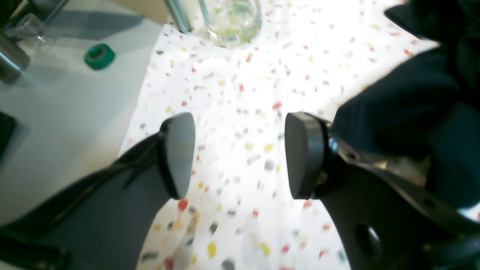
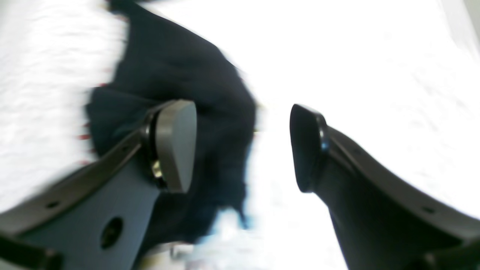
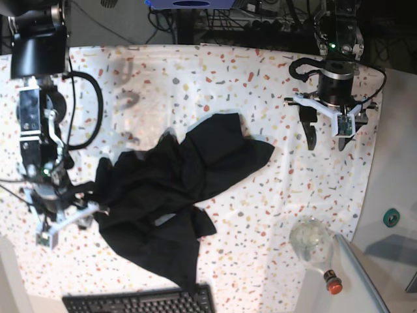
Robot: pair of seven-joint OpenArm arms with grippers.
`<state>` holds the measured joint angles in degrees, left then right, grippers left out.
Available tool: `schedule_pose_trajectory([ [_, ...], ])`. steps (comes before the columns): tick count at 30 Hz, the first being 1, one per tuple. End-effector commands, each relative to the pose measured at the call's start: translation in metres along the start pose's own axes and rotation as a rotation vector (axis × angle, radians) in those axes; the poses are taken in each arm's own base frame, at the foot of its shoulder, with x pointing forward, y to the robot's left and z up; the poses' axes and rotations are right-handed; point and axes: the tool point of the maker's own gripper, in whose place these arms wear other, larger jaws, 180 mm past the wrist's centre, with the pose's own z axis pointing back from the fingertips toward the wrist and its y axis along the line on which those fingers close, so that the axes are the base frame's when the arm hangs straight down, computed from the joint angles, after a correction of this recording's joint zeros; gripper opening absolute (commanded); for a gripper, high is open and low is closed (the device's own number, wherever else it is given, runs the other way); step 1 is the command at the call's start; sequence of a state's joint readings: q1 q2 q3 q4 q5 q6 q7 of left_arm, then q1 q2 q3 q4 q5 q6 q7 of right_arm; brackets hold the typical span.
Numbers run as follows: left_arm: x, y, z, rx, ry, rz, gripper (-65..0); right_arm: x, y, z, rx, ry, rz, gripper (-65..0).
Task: Layout the t-shirt on the table in an organized manner, then fold the t-shirt properly
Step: 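Drag the grasped shirt with the right gripper away from the left arm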
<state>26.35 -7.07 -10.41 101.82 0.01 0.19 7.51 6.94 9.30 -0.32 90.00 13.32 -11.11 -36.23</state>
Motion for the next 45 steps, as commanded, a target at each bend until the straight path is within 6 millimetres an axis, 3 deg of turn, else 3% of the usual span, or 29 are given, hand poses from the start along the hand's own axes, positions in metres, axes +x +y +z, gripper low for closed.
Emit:
schedule_pose_trajectory([
  [1, 0.016, -0.003, -0.005, -0.008, -0.056, -0.001, -29.5, 0.007, 0.001, 0.001, 0.014, -0.022, -0.008, -29.0],
  [3, 0.021, -0.011, -0.013, -0.026, -0.069, -0.004, -30.1, -0.026, -0.011, -0.005, -0.014, 0.043, -0.012, -29.0],
  [7, 0.021, -0.027, -0.022, -0.063, -0.068, 0.009, -42.8, -0.057, -0.010, -0.018, 0.034, 0.046, 0.045, -29.0],
  [11, 0.012, -0.028, -0.017, -0.069, -0.045, 0.005, -50.8, -0.069, -0.008, -0.022, 0.051, 0.065, 0.061, -29.0],
  [17, -0.011, -0.012, -0.002, -0.032, 0.015, 0.000, -50.7, -0.078, -0.012, -0.031, 0.044, 0.105, 0.057, -29.0],
  [19, -0.023, -0.009, 0.005, -0.029, 0.045, 0.039, -46.1, -0.075, -0.006, -0.022, 0.059, 0.081, 0.063, -29.0],
  [22, -0.037, -0.005, 0.016, -0.043, 0.086, 0.157, -29.9, -0.070, 0.007, -0.007, 0.085, 0.043, 0.055, -29.0],
  [24, -0.044, -0.001, 0.022, -0.065, 0.110, 0.203, -23.0, -0.073, 0.008, -0.005, 0.088, 0.045, 0.055, -29.0],
  [28, -0.056, 0.004, 0.029, -0.075, 0.152, 0.304, -21.6, -0.086, 0.007, -0.011, 0.085, 0.086, 0.051, -29.0],
  [31, -0.062, 0.005, 0.030, -0.072, 0.166, 0.302, -21.6, -0.090, 0.020, -0.023, 0.107, 0.114, 0.068, -29.0],
  [33, -0.063, 0.002, 0.030, -0.073, 0.170, 0.309, -21.6, -0.094, 0.023, -0.030, 0.109, 0.134, 0.077, -29.3],
  [35, -0.064, -0.013, 0.032, -0.113, 0.179, 0.310, -21.6, -0.096, 0.023, -0.037, 0.106, 0.150, 0.078, -30.2],
  [37, -0.065, -0.031, 0.033, -0.163, 0.188, 0.309, -21.6, -0.095, 0.020, -0.039, 0.100, 0.152, 0.073, -37.7],
  [40, -0.076, -0.054, 0.036, -0.220, 0.226, 0.307, -21.6, -0.094, 0.017, -0.036, 0.096, 0.150, 0.077, -65.0],
  [45, -0.091, -0.076, 0.029, -0.264, 0.266, 0.305, -21.6, -0.101, -0.014, -0.009, 0.043, 0.114, 0.023, -65.0],
])
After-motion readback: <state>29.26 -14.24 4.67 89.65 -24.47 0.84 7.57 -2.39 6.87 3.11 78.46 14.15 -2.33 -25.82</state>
